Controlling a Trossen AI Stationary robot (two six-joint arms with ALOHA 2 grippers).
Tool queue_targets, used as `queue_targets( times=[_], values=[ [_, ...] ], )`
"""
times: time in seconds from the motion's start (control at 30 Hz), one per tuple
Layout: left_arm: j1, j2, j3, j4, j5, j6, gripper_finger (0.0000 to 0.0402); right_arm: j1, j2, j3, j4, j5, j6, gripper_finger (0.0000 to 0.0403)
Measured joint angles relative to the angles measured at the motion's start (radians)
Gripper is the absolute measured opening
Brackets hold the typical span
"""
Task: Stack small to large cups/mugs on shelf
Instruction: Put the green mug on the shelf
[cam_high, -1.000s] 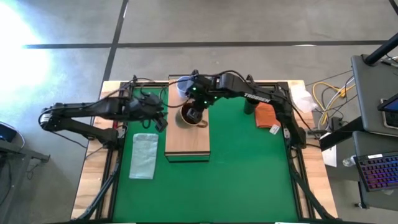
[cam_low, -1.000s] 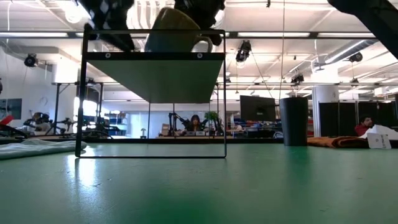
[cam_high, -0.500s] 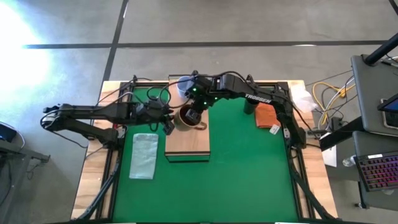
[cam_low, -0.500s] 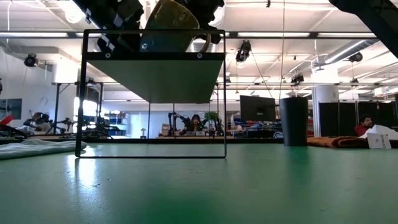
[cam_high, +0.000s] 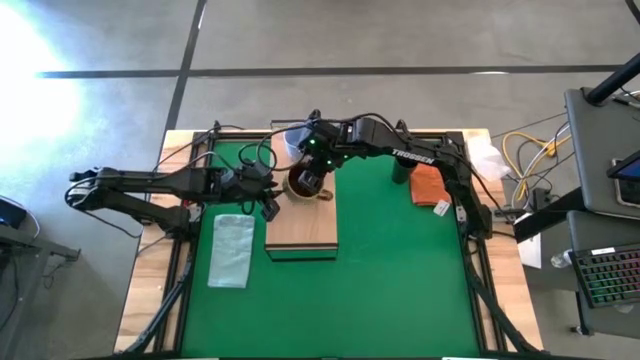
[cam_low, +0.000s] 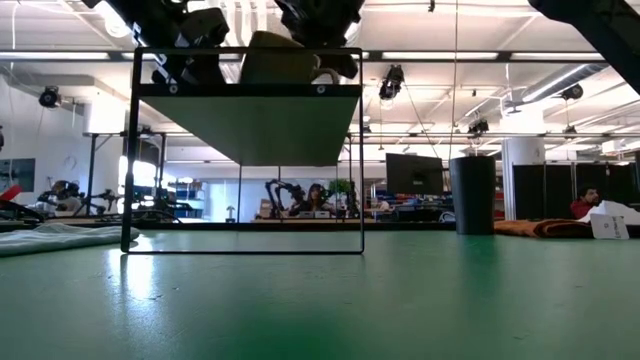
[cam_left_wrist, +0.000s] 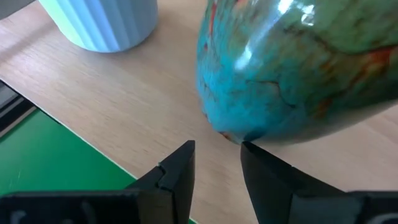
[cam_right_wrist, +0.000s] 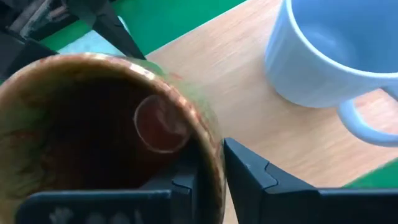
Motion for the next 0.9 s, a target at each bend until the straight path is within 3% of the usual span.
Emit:
queue_targets(
  times=[0.4, 0.9],
  values=[
    [0.000, 0.005, -0.001, 0.000, -0.009, 0.000, 0.0116, -0.002, -0.001, -0.006, 0.046, -0.024, 0.006, 0.0060],
    [0.002, 0.005, -0.019, 0.012, -0.020, -0.002, 0.0116, -0.002, -0.001, -0.005, 0.141, 0.007, 0.006, 0.0113]
  ],
)
